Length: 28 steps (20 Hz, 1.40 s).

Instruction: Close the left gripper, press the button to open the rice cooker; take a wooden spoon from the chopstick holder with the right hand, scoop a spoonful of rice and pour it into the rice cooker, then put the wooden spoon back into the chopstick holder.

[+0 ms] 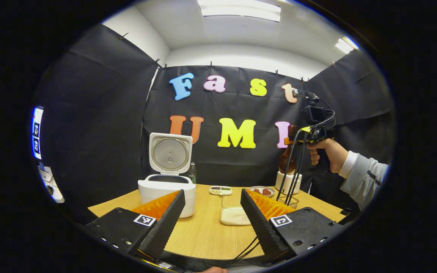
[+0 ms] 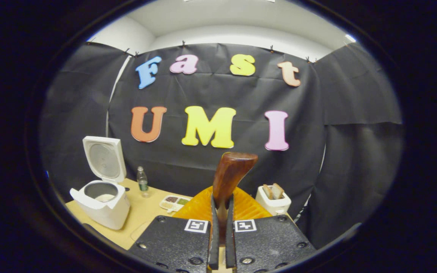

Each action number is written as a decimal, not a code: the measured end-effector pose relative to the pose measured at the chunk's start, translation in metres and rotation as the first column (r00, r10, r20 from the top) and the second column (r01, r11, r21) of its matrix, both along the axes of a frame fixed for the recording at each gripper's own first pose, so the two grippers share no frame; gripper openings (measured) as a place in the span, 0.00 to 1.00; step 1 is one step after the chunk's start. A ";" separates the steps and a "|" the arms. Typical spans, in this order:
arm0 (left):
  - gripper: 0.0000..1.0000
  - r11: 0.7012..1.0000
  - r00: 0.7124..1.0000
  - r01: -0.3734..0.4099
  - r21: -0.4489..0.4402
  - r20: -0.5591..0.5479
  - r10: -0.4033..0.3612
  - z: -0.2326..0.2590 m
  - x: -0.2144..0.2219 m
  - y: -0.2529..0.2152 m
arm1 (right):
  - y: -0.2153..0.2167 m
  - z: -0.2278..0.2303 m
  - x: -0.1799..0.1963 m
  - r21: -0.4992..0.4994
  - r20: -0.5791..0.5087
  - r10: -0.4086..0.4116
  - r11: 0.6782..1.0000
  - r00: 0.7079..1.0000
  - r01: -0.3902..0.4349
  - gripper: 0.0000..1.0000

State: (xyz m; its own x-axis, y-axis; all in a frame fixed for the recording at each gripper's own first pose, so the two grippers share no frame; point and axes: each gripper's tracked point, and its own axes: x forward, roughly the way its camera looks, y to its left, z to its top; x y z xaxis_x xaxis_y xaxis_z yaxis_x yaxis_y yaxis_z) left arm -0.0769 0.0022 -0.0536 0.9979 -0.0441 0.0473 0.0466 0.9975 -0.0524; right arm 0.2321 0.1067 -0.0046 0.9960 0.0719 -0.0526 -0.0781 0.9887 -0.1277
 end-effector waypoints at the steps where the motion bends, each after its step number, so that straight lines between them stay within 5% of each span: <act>1: 0.94 1.000 1.000 0.006 0.003 -0.008 -0.006 -0.002 0.000 -0.003 | -0.015 -0.010 0.004 0.014 -0.012 -0.018 1.000 1.000 0.018 0.12; 9: 0.94 1.000 1.000 0.003 0.017 -0.031 -0.002 -0.012 0.009 -0.006 | -0.062 -0.142 0.040 0.098 -0.176 -0.058 0.992 0.983 0.076 0.13; 17: 0.94 1.000 0.999 -0.015 0.021 -0.041 0.016 -0.015 0.012 -0.003 | -0.071 -0.178 0.043 0.261 -0.249 -0.036 0.960 0.968 0.102 0.20; 20: 0.94 1.000 0.999 -0.018 0.014 -0.032 0.019 -0.012 0.011 -0.005 | -0.105 -0.169 0.038 0.208 -0.213 -0.155 0.958 0.964 0.200 0.74; 22: 0.94 1.000 0.999 -0.018 0.007 -0.030 0.019 -0.012 0.013 -0.009 | -0.120 -0.147 0.028 0.183 -0.144 -0.201 0.957 0.969 0.225 0.92; 28: 0.94 0.999 0.999 -0.030 0.012 -0.041 0.031 -0.021 0.025 -0.016 | -0.120 -0.099 -0.026 0.141 0.014 -0.181 0.974 0.983 0.177 0.96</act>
State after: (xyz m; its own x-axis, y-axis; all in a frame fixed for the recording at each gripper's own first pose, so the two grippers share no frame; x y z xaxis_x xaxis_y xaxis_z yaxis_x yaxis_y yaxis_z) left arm -0.0522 -0.0133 -0.0745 0.9999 -0.0138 0.0054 0.0140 0.9990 -0.0421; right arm 0.2063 -0.0128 -0.1037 0.9943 -0.1027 -0.0277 0.1030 0.9946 0.0118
